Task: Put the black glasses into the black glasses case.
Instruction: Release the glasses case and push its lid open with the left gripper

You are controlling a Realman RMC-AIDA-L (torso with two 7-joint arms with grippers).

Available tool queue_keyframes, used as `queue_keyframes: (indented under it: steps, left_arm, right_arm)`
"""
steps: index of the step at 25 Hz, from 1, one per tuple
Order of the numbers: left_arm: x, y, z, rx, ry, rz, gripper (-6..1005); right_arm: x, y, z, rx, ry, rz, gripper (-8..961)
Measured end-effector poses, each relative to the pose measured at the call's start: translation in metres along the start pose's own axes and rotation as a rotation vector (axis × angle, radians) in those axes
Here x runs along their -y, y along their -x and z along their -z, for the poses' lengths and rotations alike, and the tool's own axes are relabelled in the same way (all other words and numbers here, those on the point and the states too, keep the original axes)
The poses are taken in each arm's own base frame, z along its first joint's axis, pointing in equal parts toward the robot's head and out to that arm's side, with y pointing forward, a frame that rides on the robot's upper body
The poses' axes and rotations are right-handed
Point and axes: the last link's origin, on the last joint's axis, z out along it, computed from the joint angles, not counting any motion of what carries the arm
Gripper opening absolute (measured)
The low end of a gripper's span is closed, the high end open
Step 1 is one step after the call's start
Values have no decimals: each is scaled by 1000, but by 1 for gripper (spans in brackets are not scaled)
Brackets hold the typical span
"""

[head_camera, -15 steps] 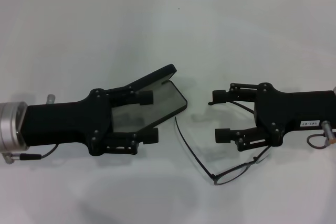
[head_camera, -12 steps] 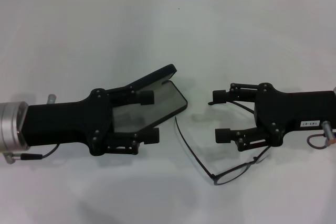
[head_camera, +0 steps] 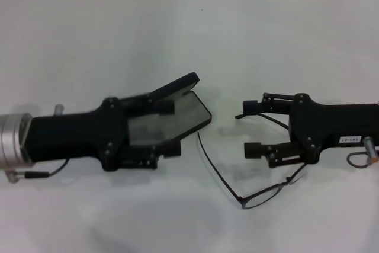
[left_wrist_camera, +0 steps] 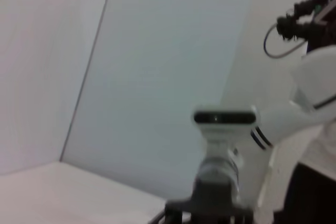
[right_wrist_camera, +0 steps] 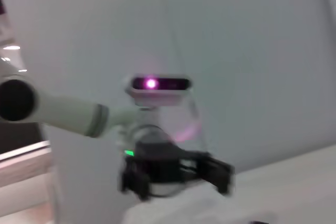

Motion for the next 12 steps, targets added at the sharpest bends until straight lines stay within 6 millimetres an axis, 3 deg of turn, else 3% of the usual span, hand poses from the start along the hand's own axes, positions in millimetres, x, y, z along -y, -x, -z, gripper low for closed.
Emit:
queue_keyframes:
  steps: [3,6,12]
  left_arm:
    - [5,-17,-7,-31,-6,26,820]
    - [11,-40,-16,73,-35,43,816]
    - [26,-103,-15,310,-350,-83,808]
  right_arm:
    - [6,-10,14,7,-111,-19,868]
    - [6,-18,33,45,-209,-43,869]
    - [-9,-35,77,186,-406,-61,869]
